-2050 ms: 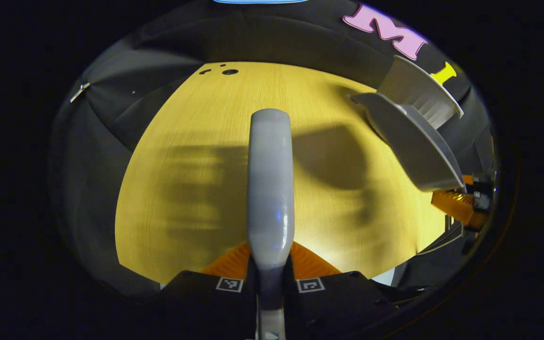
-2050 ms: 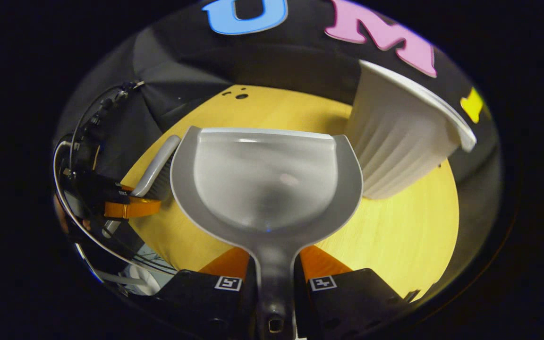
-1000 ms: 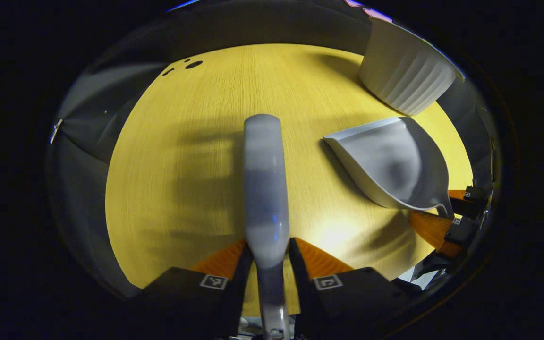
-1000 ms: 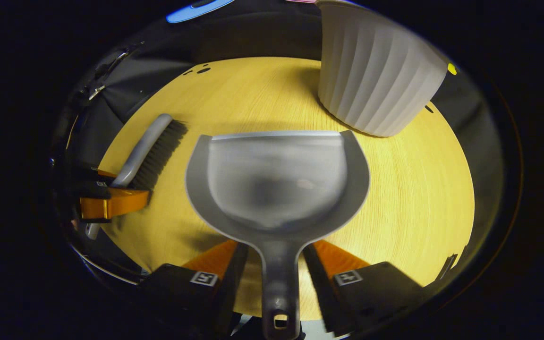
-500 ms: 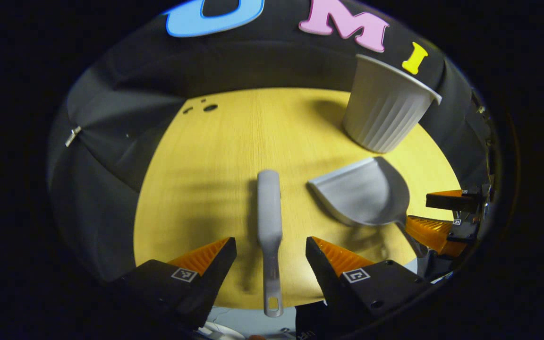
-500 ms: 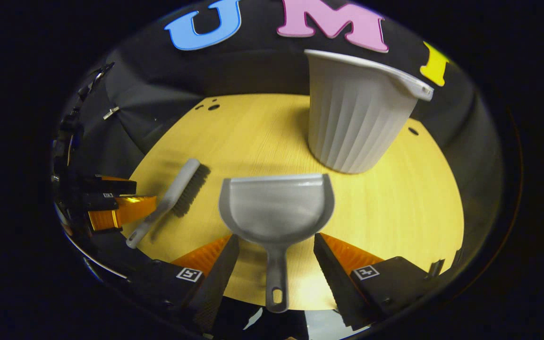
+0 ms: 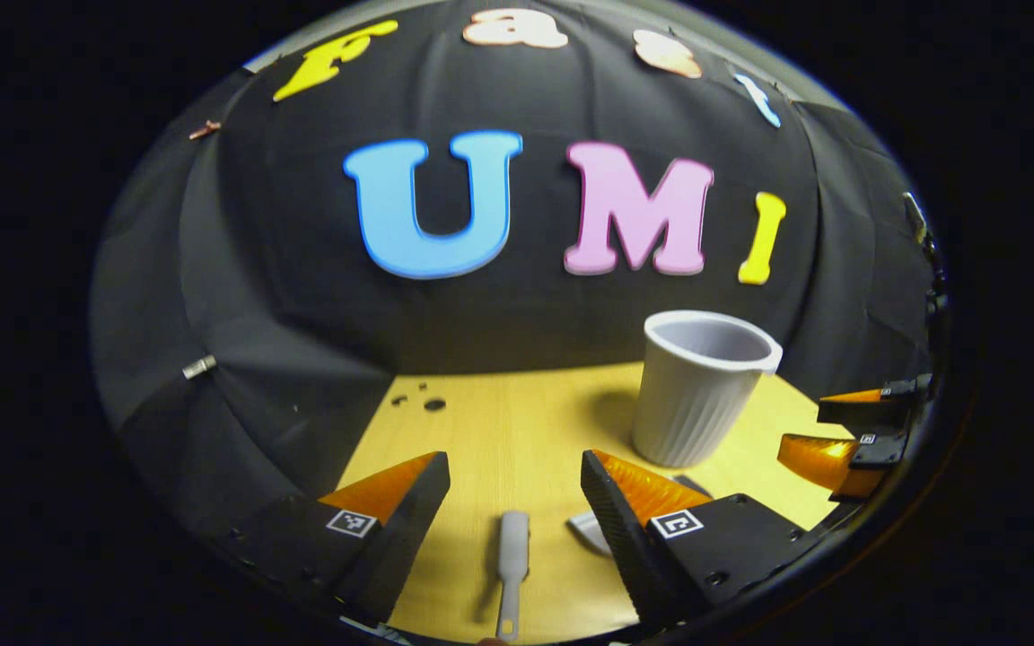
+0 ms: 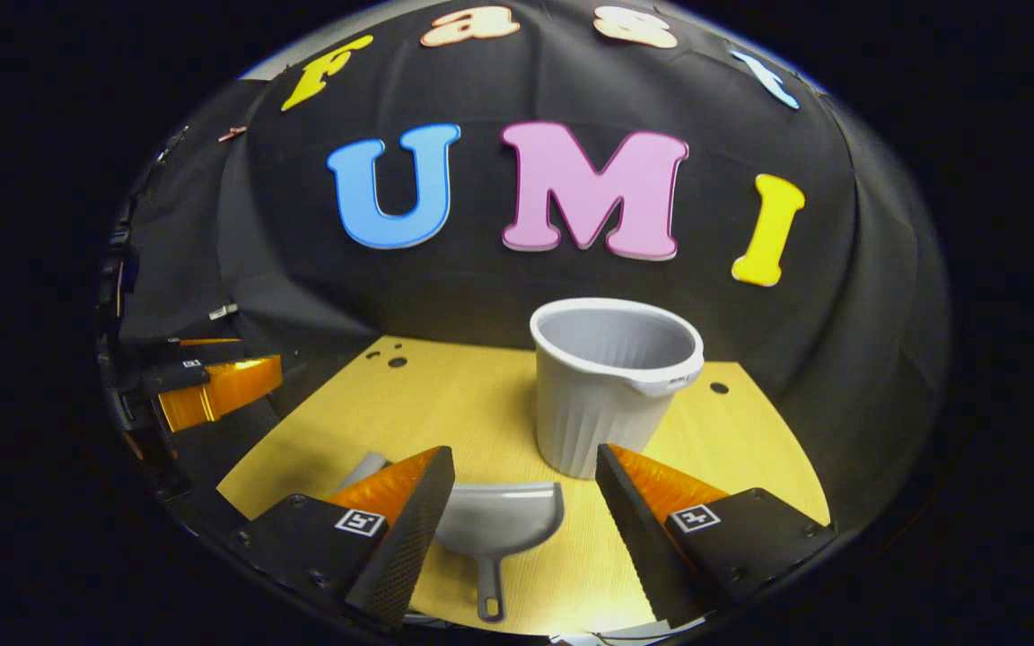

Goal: Pick up the small broom and dustpan from the desktop, sweep the trash into the dustpan with the broom, and then empty the trash into the garbage bin.

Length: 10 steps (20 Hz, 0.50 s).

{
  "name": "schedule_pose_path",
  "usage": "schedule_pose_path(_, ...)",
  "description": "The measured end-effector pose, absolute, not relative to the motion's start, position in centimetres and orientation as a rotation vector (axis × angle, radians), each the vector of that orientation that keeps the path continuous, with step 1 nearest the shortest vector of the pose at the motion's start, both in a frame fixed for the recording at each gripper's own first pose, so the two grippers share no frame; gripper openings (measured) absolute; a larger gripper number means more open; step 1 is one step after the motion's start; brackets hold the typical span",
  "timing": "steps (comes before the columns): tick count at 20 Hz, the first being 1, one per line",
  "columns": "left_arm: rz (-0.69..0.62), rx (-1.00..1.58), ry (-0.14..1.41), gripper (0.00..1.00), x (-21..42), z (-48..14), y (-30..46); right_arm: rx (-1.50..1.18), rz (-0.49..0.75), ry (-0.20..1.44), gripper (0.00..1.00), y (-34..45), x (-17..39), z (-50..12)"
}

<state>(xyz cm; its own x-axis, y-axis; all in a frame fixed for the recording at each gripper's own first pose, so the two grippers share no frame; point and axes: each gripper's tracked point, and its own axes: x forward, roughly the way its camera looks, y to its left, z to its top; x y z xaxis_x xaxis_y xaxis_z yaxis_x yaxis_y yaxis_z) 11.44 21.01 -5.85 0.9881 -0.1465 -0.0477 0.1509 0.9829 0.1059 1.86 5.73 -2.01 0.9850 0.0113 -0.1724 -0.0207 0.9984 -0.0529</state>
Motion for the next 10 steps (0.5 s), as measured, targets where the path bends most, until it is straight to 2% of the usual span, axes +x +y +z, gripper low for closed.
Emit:
schedule_pose_path(6, -0.087, 0.098, -0.192, 0.94, 7.1, -2.7, 21.1, 0.002, 0.021, -0.043, 0.98, 6.0, -1.7, 3.2)
schedule_pose_path(10, -0.139, 0.077, -0.181, 0.95, 7.9, -4.1, 20.7, -0.001, -0.005, -0.04, 0.98, 5.3, -2.7, 2.8)
